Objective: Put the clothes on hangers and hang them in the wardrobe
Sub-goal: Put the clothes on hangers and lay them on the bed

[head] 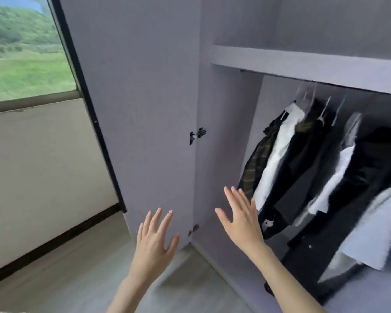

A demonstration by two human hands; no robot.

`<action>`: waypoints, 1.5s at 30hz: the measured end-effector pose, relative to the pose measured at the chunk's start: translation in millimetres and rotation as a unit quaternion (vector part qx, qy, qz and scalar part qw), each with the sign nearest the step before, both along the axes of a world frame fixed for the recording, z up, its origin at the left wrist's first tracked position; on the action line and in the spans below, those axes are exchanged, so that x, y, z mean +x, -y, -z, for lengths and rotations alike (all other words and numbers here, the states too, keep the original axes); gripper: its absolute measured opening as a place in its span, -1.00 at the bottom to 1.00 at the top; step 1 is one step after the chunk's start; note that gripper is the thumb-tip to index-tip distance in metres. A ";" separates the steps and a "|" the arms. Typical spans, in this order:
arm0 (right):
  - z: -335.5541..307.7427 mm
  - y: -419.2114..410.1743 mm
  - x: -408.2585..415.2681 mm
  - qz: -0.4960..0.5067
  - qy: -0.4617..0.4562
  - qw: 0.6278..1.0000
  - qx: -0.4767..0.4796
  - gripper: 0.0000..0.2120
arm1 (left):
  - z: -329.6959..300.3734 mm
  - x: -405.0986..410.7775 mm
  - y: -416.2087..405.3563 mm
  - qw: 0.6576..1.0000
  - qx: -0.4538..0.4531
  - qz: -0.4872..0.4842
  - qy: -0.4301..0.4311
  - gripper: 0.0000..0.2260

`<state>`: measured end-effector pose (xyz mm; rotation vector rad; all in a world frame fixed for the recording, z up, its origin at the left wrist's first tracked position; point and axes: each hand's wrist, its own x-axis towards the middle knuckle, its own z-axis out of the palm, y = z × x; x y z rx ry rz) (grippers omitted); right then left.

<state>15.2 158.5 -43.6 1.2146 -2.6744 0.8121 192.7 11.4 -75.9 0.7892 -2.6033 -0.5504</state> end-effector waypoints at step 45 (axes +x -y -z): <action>-51.9 -32.5 -332.1 0.182 -0.243 0.951 0.049 -0.53 | -108.3 -500.1 -6.5 0.970 0.033 0.241 -0.023 -0.82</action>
